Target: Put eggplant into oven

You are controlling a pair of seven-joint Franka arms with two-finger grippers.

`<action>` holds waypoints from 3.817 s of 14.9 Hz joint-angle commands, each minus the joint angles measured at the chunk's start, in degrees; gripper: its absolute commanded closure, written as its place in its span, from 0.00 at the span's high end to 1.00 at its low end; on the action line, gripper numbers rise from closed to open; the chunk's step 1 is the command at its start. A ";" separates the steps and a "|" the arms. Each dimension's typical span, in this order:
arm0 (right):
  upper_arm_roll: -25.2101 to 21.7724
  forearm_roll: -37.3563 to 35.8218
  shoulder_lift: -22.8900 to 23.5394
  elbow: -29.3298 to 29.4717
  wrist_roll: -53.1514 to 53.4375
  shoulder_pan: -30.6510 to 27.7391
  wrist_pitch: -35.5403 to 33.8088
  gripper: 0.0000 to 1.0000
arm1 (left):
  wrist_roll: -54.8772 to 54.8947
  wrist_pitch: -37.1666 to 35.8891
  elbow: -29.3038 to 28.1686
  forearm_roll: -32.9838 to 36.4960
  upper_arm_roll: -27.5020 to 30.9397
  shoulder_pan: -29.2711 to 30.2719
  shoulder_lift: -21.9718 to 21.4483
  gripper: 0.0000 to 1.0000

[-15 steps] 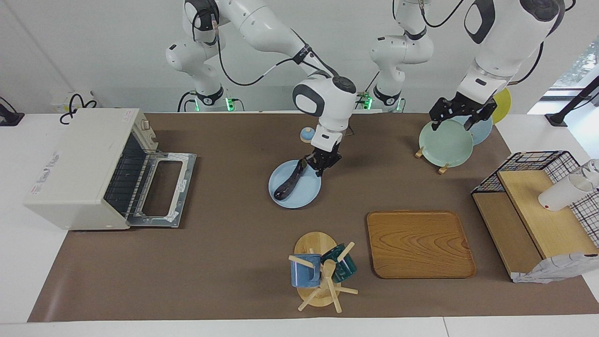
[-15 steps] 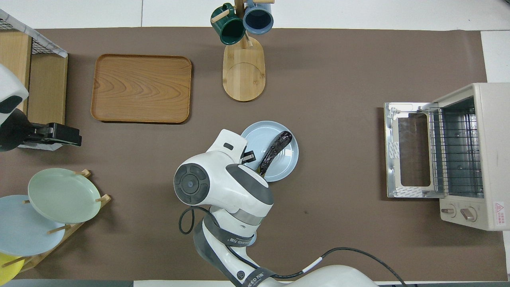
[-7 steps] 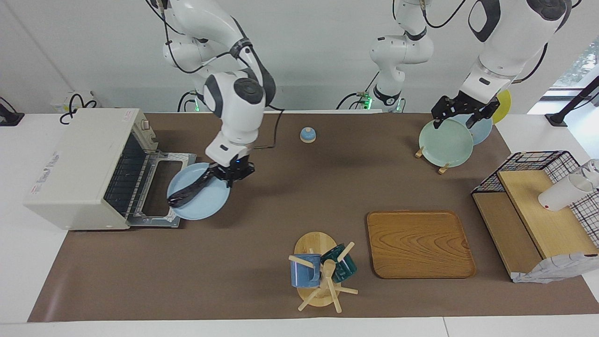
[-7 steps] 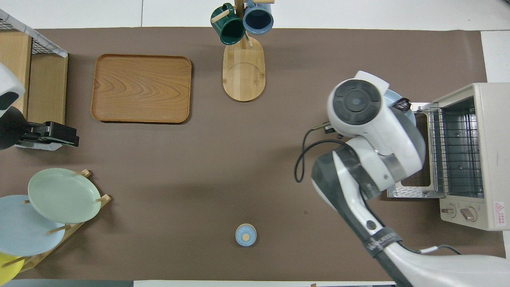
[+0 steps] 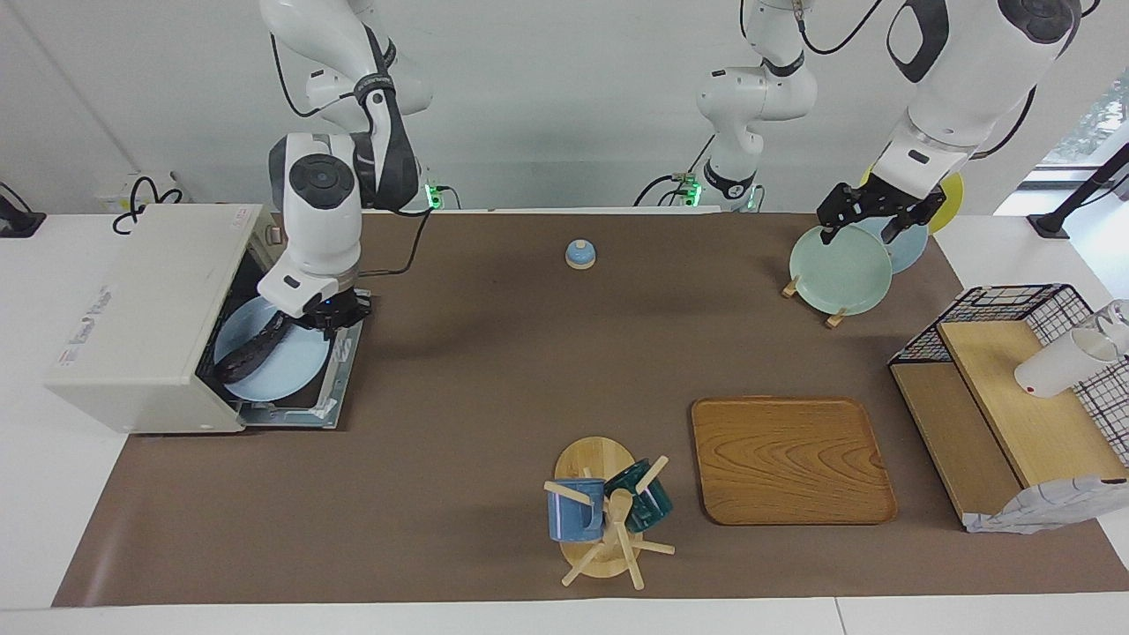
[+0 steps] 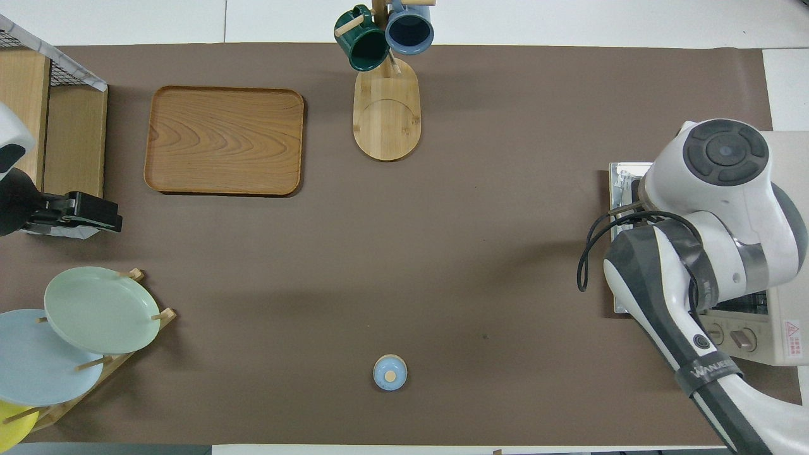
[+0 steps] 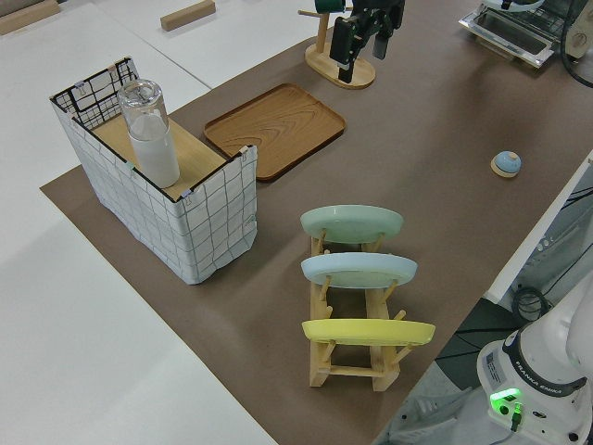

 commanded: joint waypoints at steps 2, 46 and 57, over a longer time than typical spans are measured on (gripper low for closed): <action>0.93 -0.02 -2.21 -3.53 -4.42 -4.66 1.57 0.00 | 0.19 -0.68 0.26 1.01 -0.39 0.69 -0.27 1.00; 1.81 -2.57 3.60 -1.08 -7.40 -3.35 4.84 0.00 | 0.28 -0.68 0.26 1.01 -0.31 0.87 -0.27 1.00; 1.37 6.92 -2.12 1.48 -21.21 -14.52 -3.43 0.00 | 0.36 -0.68 0.26 1.01 -0.31 0.87 -0.27 1.00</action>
